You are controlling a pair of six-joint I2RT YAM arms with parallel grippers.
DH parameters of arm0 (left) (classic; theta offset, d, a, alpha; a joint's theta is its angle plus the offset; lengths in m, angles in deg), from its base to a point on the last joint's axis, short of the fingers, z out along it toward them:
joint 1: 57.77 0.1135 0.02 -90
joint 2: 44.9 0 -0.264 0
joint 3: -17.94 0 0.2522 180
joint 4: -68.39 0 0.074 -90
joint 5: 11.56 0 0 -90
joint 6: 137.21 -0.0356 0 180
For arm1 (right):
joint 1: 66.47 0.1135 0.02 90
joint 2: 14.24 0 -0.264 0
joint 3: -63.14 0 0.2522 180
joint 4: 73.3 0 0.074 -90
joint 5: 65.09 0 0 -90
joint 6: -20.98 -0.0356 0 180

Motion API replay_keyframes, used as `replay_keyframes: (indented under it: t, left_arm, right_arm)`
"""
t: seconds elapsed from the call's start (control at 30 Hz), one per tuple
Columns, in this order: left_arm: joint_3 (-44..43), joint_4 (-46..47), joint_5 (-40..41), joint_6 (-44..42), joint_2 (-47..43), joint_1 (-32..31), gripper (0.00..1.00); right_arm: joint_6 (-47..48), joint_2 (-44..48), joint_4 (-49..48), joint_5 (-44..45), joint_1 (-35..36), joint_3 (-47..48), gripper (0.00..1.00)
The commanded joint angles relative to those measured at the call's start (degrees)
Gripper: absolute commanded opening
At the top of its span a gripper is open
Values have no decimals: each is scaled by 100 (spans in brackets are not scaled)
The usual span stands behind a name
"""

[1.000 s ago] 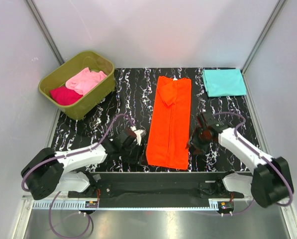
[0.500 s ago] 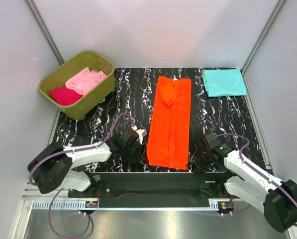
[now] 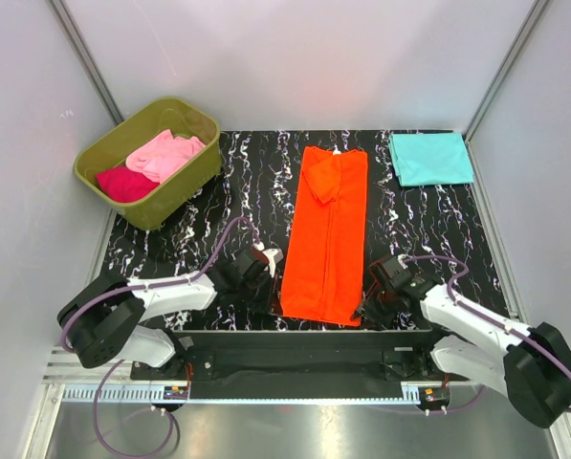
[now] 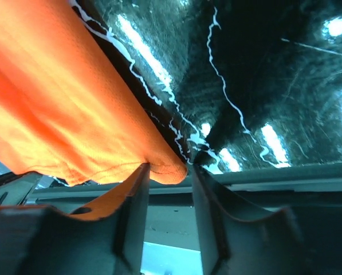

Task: Fold and stack the t-shirts
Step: Fold the tshirt

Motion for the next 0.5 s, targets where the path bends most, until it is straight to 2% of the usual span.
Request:
replay_keyframes:
  t: [0.0,0.03,0.17,0.27,0.33,0.47]
  left_arm:
    - [-158,180,-69,26,32,-12,0]
    - [-158,180,-78,44,23,-12,0]
    - [-105,128,-87,114,-91,-20,0]
    - [-140,-91,-43,237,-310,-38,0]
    - [-175,-206,-25,377,-513,-91,0]
    - [-455,-373,-227,518,-645,-100,0]
  right_arm:
    - [-130,-286,-322,234,166,-22,39]
    - [-130,-313,-331,269,184,-4,37]
    - [-165,-305,-200,331,272,49,14]
    - [-174,98,300,471,360,233,1]
    - [-157,354,817,629,378,408,0]
    - [-43,742,1014,621,386,602,0]
